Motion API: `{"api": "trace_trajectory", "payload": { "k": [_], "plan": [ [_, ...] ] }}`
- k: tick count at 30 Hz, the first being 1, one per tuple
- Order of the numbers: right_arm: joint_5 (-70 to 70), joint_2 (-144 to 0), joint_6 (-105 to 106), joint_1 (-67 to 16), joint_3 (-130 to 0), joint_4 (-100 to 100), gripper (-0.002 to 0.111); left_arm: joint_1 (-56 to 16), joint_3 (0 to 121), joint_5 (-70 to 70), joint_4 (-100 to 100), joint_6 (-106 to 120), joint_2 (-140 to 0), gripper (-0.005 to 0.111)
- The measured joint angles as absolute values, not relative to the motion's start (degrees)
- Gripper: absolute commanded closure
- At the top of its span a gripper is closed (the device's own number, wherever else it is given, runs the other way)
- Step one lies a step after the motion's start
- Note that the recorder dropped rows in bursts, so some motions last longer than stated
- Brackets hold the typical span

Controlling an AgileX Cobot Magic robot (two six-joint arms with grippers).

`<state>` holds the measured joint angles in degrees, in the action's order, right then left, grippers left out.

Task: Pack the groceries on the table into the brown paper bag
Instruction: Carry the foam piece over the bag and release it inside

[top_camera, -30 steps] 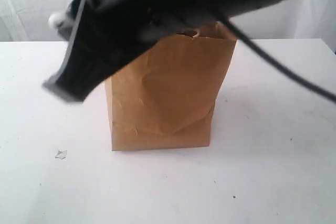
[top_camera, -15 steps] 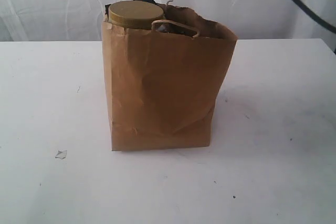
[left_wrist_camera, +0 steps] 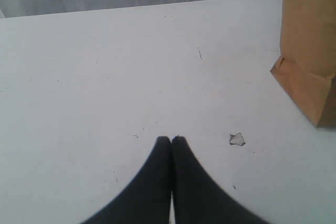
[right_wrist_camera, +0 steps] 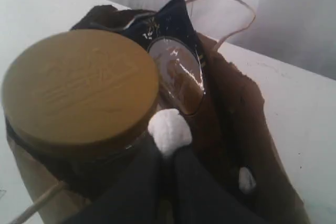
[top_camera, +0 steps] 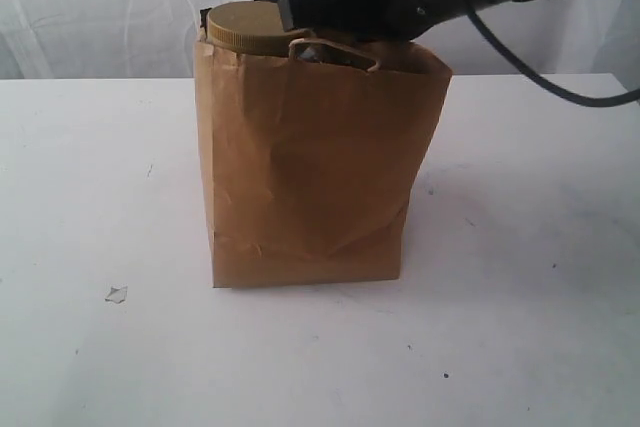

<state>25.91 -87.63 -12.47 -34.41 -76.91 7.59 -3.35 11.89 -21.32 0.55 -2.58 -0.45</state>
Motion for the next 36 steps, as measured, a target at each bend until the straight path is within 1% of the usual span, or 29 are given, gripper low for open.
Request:
{"api": "trace_trajectory", "payload": {
  "k": [4, 8, 10, 16, 21, 26, 34, 36],
  "plan": [
    [25.33, -89.83, -12.35, -34.32, -76.91, 7.59, 0.098, -3.35, 11.89, -21.32, 0.55, -2.58, -0.45, 0.107],
    [23.4, -91.4, -12.11, -34.32, -76.91, 7.59, 0.084, -3.35, 11.89, -21.32, 0.55, -2.58, -0.45, 0.107],
    [23.41, -91.56, -12.03, -34.32, -76.91, 7.59, 0.08, -3.35, 11.89, -21.32, 0.55, -2.58, -0.45, 0.107],
    [24.72, -91.56, -11.0, -34.32, -76.91, 7.59, 0.079, -3.35, 11.89, -21.32, 0.55, -2.58, -0.45, 0.107],
    [29.91, -91.56, -11.0, -34.32, -76.91, 7.59, 0.08, -3.35, 11.89, -21.32, 0.55, -2.58, -0.45, 0.107],
    [33.87, -89.78, -6.56, -34.32, -76.91, 10.69, 0.081, -3.35, 11.89, -21.32, 0.55, -2.58, -0.45, 0.107],
    [36.58, -81.27, -4.79, -34.32, -76.91, 19.8, 0.081, -3.35, 11.89, -21.32, 0.55, -2.58, -0.45, 0.107],
    [36.7, -78.07, -4.79, -34.32, -76.91, 21.75, 0.083, -3.35, 11.89, -21.32, 0.55, -2.58, -0.45, 0.107]
  ]
}}
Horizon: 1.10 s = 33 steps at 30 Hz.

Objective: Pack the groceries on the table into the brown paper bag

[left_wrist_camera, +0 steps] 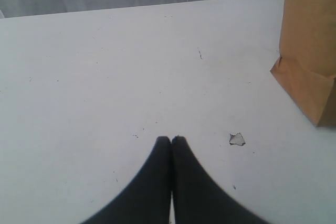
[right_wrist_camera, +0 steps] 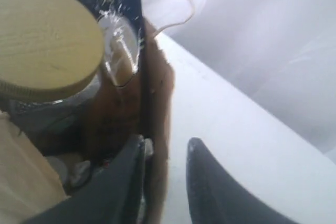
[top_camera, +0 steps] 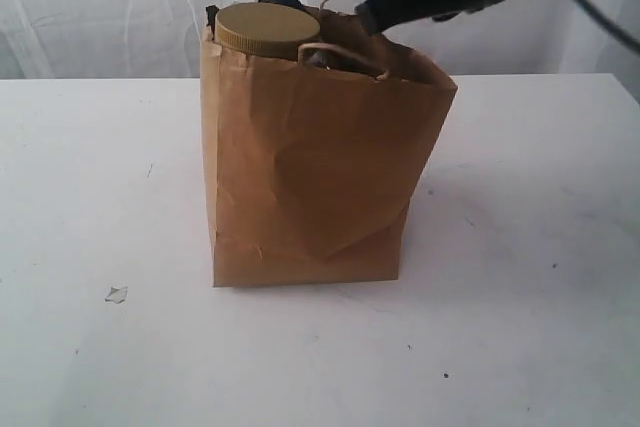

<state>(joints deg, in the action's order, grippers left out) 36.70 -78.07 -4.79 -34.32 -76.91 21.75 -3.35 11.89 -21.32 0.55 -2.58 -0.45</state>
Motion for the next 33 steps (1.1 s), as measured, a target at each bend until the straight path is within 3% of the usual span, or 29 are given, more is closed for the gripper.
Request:
{"api": "trace_trajectory", "payload": {
  "k": [7, 11, 17, 25, 33],
  "plan": [
    [40.93, -68.12, -4.68, -28.03, -76.21, 28.32, 0.108, -3.35, 11.89, -21.32, 0.55, -2.58, -0.45, 0.107],
    [38.86, -64.07, -7.11, -20.06, -70.68, 29.5, 0.108, -3.35, 11.89, -21.32, 0.55, -2.58, -0.45, 0.107],
    [24.5, -58.65, -21.94, -8.87, -55.68, 29.54, 0.108, -3.35, 11.89, -21.32, 0.55, -2.58, -0.45, 0.107],
    [10.59, -49.19, -34.11, -5.95, -33.31, 25.82, 0.108, -3.35, 11.89, -21.32, 0.55, -2.58, -0.45, 0.107],
    [6.31, -23.6, -30.98, -5.81, -19.21, 23.88, 0.108, -3.35, 11.89, -21.32, 0.55, -2.58, -0.45, 0.107]
  ]
}}
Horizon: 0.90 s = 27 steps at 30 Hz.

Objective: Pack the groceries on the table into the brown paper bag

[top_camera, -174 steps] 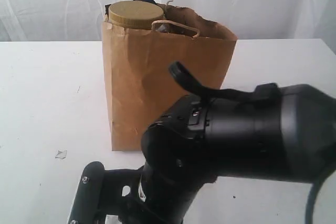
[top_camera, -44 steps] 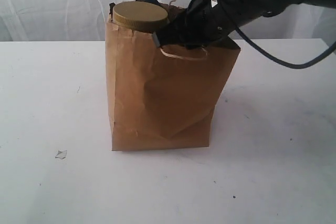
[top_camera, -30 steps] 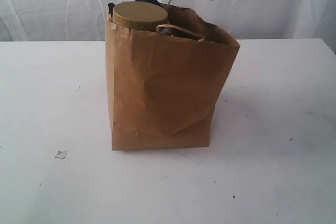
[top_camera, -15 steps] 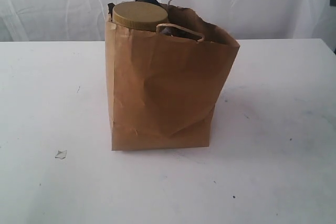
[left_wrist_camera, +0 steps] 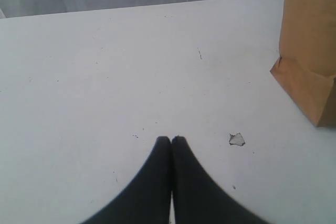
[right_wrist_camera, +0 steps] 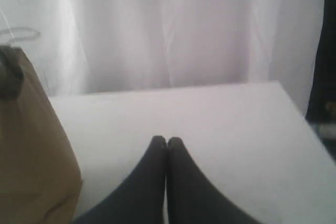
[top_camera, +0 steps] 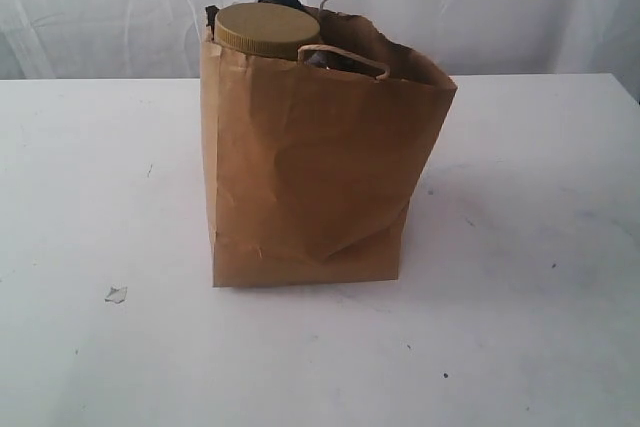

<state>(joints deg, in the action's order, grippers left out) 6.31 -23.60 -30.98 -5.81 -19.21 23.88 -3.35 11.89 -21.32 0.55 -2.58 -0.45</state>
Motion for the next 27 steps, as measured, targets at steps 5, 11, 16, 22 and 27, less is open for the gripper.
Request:
{"api": "trace_trajectory", "payload": {
  "k": [5, 11, 16, 22, 27],
  "plan": [
    [9.6, -6.24, -18.86, -5.81, -20.0, 28.76, 0.108, -3.35, 11.89, -21.32, 0.55, -2.58, -0.45, 0.107],
    [17.9, -0.24, -13.32, -5.81, -20.68, 31.98, 0.108, -3.35, 11.89, -21.32, 0.55, -2.58, -0.42, 0.107],
    [28.13, -0.24, -21.81, -5.81, -20.68, 30.73, 0.108, -3.35, 11.89, -21.32, 0.43, -2.58, -0.32, 0.107],
    [35.5, -0.24, -24.3, -5.81, -20.68, 30.2, 0.108, -3.35, 11.89, -21.32, 0.43, -2.58, -0.29, 0.107],
    [34.48, -0.24, -26.77, -5.81, -19.41, 32.14, 0.108, -3.35, 11.89, -21.32, 0.43, -2.58, -0.29, 0.107]
  ]
}}
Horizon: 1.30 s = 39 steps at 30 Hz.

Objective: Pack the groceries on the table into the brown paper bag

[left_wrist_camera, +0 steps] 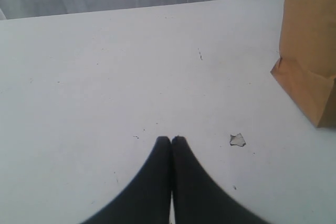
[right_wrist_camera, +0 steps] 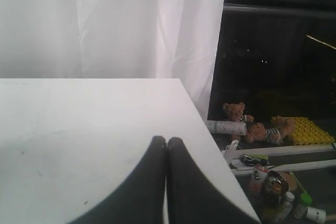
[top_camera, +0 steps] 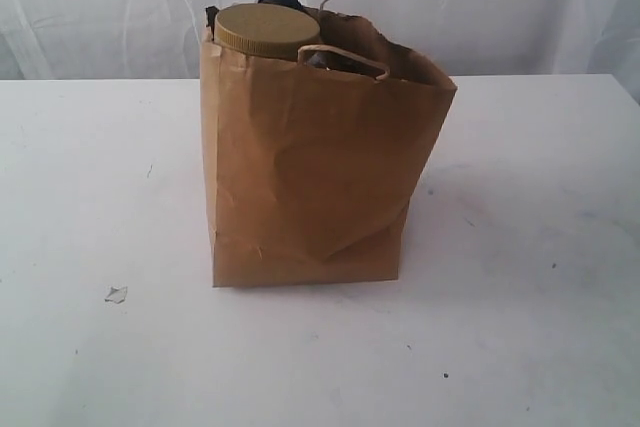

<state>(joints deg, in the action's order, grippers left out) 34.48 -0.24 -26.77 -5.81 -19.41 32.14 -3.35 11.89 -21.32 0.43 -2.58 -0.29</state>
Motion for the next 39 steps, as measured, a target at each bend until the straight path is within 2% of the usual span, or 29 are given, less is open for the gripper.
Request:
{"api": "trace_trajectory", "payload": {
  "k": [10, 15, 22, 29, 39],
  "plan": [
    [27.26, -0.24, -38.1, -5.75, -0.56, 34.54, 0.108, -3.35, 11.89, -21.21, 0.43, -2.58, -0.19, 0.107],
    [24.5, -0.24, -33.5, -3.22, -0.36, 30.16, 0.108, -3.35, 11.89, -21.21, 0.43, -2.58, -0.19, 0.107],
    [21.69, -0.24, -20.59, 2.83, -0.36, 9.86, 0.108, -3.35, 11.89, -21.21, 0.43, -2.58, -0.19, 0.107],
    [21.69, -0.24, -15.44, 8.76, -0.36, 8.82, 0.108, -3.35, 11.89, -21.21, 0.43, -2.58, -0.19, 0.107],
    [21.69, -0.24, -15.05, 9.47, -0.36, 8.82, 0.108, -3.35, 11.89, -21.21, 0.43, -2.58, -0.19, 0.107]
  ]
}}
